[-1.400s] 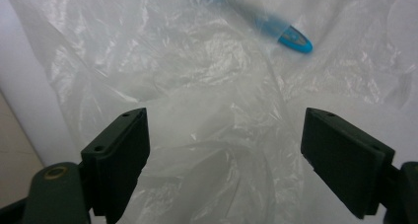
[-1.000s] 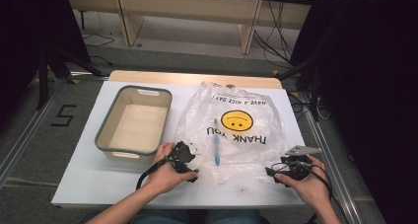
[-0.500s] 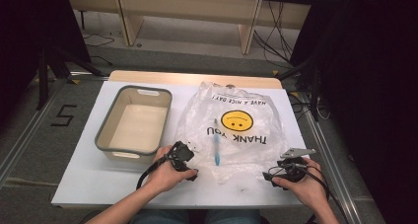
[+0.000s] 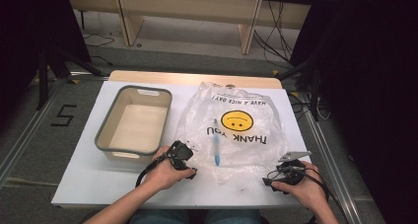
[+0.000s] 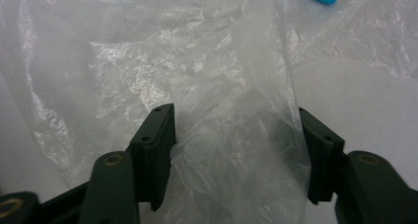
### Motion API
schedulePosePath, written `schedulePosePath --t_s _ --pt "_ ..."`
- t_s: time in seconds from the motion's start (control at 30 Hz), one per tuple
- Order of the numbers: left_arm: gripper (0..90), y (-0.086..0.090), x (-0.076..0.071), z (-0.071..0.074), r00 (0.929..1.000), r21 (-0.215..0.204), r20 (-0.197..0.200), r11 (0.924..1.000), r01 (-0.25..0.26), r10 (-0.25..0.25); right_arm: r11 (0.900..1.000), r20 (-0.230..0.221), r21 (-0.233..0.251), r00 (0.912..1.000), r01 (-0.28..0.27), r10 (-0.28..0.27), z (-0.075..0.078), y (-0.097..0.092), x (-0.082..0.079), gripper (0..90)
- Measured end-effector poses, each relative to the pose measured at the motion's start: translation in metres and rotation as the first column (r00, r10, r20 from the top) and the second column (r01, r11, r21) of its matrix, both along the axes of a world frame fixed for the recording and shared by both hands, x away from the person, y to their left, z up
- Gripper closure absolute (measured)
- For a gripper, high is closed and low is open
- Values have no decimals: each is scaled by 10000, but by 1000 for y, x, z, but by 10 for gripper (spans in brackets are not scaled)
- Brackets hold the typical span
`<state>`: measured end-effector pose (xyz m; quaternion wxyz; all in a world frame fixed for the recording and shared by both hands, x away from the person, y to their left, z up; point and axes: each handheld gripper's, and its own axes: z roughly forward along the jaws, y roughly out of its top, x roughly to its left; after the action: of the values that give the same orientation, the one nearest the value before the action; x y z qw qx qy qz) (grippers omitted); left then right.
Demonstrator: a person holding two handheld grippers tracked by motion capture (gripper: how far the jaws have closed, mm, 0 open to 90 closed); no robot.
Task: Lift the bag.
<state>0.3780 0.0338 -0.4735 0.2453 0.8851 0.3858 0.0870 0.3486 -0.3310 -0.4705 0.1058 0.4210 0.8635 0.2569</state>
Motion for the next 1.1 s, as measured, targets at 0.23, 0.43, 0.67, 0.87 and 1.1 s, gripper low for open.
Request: schedulePosePath --t_s 0.23,0.43,0.67,0.87,1.1 --pt "503 4 -4 4 9998 688 -41 9974 206 -204 9987 163 -483 9998 -132 140 -1 2 -1 289" --pt "412 4 -8 5 9988 1299 439 9914 175 -234 9986 247 -532 9997 -9 22 1 -1 -1 389" --pt "468 8 -3 4 9987 730 -399 9970 -274 304 9979 219 -648 9998 16 -2 3 -4 -1 552" --pt "554 6 -2 6 9972 768 -702 9969 -196 250 9978 182 -668 9998 37 -25 5 -6 0 683" --pt "699 6 0 7 9967 605 -800 9981 -79 128 9981 15 -616 10000 -78 79 6 -4 0 839"
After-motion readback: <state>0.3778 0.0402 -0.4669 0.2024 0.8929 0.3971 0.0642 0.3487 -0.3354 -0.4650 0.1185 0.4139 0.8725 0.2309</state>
